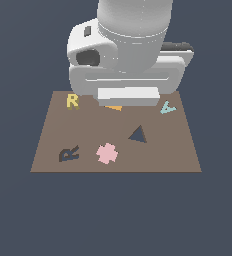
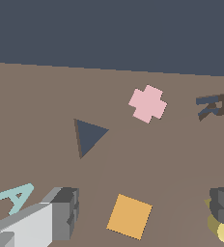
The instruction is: Insert a designated object into the corresponding slot on a board.
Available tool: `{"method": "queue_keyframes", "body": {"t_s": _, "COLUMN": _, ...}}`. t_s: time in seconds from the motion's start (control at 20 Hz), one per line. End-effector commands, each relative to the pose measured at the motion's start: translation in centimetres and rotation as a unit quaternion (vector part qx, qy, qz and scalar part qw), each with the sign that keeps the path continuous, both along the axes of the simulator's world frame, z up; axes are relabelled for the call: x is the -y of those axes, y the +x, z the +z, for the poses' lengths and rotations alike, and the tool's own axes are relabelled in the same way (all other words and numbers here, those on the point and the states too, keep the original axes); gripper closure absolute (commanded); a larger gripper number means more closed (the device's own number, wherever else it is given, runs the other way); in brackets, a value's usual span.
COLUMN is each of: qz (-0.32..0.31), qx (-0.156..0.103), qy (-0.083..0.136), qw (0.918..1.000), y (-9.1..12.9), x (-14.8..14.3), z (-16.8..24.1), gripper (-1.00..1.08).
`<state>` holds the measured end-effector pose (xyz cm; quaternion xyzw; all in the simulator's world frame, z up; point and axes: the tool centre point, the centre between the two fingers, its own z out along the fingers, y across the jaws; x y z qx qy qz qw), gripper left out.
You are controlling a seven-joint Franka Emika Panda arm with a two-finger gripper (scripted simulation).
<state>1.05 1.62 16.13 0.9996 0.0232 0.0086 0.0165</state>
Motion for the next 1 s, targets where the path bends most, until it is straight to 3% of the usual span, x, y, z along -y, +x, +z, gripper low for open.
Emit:
{"method": "queue_keyframes", "body": {"t_s": 0.0, "qz": 0.000, "qx": 0.000, "qy": 0.000, "qw": 1.0000, "y": 0.0, "x": 0.0, "z": 0.0, "gripper": -0.92}}
{"method": "queue_keyframes", "body": {"t_s": 0.45, "qz": 0.002, "qx": -0.001, "qy": 0.002, "qw": 1.0000, "y": -1.3, "x": 1.9, "z": -1.2, "gripper": -0.92}}
{"method": "queue_keyframes", "body": {"t_s": 0.95, "qz": 0.011, "qx": -0.005, "qy": 0.008, "qw": 0.9999, "y": -5.7, "x": 8.7, "z": -5.7, "gripper": -0.92}}
